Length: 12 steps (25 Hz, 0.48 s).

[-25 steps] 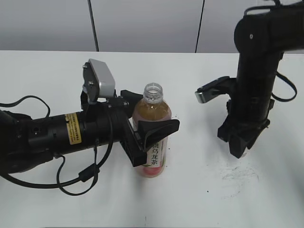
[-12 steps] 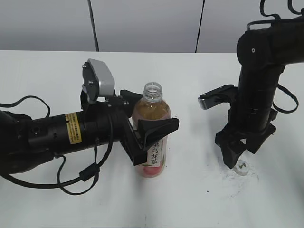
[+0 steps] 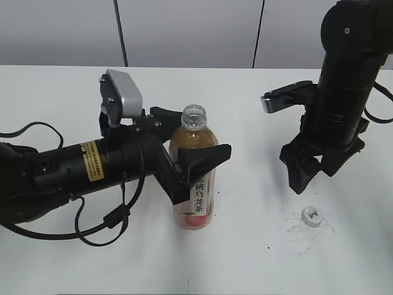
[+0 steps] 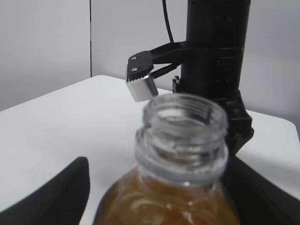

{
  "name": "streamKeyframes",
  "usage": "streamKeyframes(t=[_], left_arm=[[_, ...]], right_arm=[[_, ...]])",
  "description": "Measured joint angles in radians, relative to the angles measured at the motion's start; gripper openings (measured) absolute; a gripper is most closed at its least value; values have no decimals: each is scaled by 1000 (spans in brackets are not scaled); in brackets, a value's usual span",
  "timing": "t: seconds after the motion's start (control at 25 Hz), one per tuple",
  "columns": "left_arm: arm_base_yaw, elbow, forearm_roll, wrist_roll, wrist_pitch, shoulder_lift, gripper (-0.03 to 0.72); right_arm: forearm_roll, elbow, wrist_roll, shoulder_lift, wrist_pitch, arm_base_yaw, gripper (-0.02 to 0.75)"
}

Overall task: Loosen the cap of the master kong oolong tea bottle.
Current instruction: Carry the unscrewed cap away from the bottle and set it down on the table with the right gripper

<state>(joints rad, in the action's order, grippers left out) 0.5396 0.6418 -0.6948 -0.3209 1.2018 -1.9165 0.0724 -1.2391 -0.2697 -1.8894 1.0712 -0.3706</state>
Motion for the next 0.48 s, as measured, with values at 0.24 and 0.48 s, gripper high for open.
streamKeyframes(t=[0.24,0.48], left_arm=[[0,0,29,2,1,49,519],[0,3,49,2,-14,141,531]], right_arm=[[1,0,16,44,6,0,571],[1,0,23,111,42,0,571]])
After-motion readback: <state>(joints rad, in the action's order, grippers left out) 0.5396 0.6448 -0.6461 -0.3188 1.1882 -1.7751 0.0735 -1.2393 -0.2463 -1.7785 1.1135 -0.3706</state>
